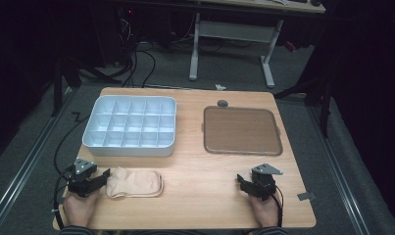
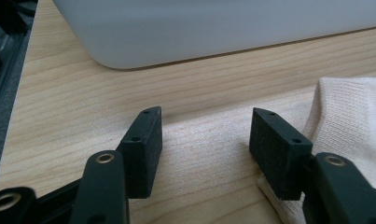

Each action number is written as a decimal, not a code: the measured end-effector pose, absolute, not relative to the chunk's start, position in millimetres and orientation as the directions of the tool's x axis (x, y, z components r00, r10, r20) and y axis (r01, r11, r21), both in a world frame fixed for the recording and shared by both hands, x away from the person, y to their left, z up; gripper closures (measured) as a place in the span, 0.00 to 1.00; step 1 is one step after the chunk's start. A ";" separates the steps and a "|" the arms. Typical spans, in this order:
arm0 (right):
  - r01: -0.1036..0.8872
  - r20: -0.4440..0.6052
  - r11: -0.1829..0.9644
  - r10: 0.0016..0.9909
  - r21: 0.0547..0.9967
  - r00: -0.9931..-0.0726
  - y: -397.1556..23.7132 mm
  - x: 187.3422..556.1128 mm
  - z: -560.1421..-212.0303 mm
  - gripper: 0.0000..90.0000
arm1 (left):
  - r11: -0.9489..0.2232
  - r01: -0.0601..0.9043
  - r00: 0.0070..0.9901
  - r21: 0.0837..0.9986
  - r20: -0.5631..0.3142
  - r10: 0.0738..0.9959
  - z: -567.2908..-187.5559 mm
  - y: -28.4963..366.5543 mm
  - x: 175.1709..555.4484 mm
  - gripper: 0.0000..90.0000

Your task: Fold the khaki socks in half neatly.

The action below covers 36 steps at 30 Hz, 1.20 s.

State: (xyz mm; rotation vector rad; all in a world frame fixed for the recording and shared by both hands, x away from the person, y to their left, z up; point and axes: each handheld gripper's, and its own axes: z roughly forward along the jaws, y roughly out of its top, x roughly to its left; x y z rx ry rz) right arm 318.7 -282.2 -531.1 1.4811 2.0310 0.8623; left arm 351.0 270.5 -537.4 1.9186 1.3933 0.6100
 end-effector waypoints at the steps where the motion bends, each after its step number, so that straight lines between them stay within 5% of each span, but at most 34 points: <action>1: 0.652 -0.015 0.216 0.954 0.727 -0.299 -282.1 318.7 -531.1 0.39 | -0.196 0.630 0.317 0.752 -0.018 0.948 -537.4 270.5 351.0 0.50; 36: 0.647 -0.016 0.222 0.951 0.729 -0.308 -282.3 319.1 -530.8 0.44 | -0.184 0.630 0.313 0.755 -0.030 0.949 -537.3 270.4 350.1 0.48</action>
